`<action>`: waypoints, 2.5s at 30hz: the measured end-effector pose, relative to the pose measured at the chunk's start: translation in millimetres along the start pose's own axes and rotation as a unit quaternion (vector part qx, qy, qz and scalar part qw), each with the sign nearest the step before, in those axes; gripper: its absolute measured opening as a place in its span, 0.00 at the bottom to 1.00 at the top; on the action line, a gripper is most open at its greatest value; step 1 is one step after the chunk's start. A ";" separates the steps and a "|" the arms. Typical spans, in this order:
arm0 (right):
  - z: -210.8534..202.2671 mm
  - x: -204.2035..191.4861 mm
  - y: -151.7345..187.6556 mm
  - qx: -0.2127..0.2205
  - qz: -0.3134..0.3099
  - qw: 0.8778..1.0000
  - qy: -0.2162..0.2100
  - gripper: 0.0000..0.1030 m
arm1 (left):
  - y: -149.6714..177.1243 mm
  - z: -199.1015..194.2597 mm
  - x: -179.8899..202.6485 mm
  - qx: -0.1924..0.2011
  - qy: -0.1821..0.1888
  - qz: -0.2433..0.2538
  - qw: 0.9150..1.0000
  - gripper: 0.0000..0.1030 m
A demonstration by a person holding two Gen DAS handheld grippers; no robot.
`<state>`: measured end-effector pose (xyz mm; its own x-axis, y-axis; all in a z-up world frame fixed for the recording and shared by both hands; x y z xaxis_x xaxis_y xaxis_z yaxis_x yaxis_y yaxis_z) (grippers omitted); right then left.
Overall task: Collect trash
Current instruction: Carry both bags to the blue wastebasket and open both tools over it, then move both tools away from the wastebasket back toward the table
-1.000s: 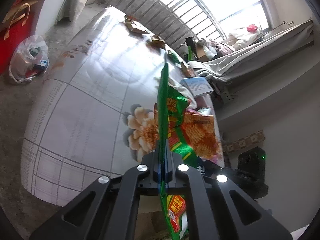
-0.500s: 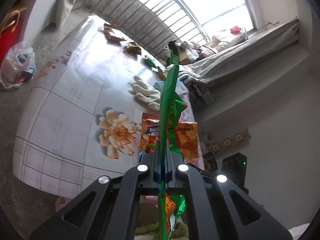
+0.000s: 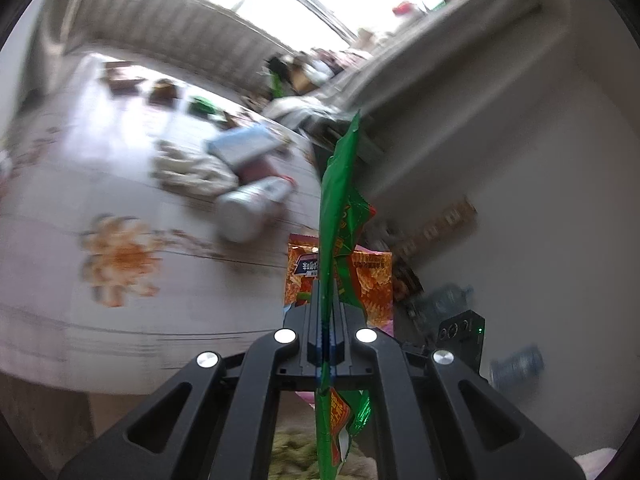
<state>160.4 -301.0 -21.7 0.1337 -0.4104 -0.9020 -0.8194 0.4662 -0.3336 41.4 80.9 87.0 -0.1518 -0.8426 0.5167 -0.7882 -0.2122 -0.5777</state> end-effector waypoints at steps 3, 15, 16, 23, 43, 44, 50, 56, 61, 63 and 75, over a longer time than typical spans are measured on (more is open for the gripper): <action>-46.6 15.0 0.0 0.055 0.021 0.998 0.005 0.01 | -3.5 22.3 40.5 -0.016 0.018 0.045 0.999 0.01; -231.9 101.4 21.7 0.285 0.133 0.948 0.056 0.01 | 3.2 164.7 230.4 -0.101 0.087 0.214 0.968 0.01; -238.5 108.1 23.2 0.295 0.143 0.943 0.059 0.01 | 8.8 183.5 247.5 -0.111 0.089 0.228 0.963 0.01; -288.6 178.3 23.6 0.355 0.220 0.905 0.087 0.01 | 46.5 284.2 319.0 -0.139 0.071 0.296 0.942 0.01; -269.0 362.2 -4.0 0.311 0.341 0.843 0.277 0.63 | 93.4 454.5 349.6 -0.198 -0.034 0.330 0.922 0.01; -274.6 351.1 -0.7 0.321 0.327 0.842 0.284 0.64 | 94.9 460.0 353.4 -0.202 -0.032 0.327 0.923 0.01; -304.4 316.1 27.7 0.347 0.303 0.841 0.285 0.66 | 114.3 515.7 376.1 -0.267 -0.022 0.256 0.929 0.02; -323.0 311.1 68.9 0.356 0.337 0.822 0.290 0.67 | 165.2 594.2 359.1 -0.349 -0.110 0.225 0.903 0.46; -324.2 313.5 85.0 0.346 0.347 0.820 0.296 0.67 | 172.7 593.6 339.2 -0.365 -0.143 0.222 0.893 0.49; -319.5 313.2 82.3 0.338 0.343 0.824 0.298 0.67 | 164.2 583.8 344.1 -0.349 -0.151 0.242 0.893 0.52; -266.3 264.2 14.7 0.280 0.217 0.873 0.335 0.67 | 59.4 412.5 361.8 -0.215 -0.067 0.303 0.926 0.79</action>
<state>35.3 -611.3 -192.0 -0.6307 -0.3788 -0.6773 -0.2852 0.9248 -0.2517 185.7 -440.8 -21.0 -0.5913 -0.8024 0.0802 -0.7517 0.5124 -0.4152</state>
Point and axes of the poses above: each gripper's, at about its wrist camera, not at the fingertips, and z roughly the way its jaws point, x to its right, y to its underside, the point moved 1 cm from there along z, roughly the way its jaws point, and after that the axes turned 14 degrees about -y, right-handed, at the moved point
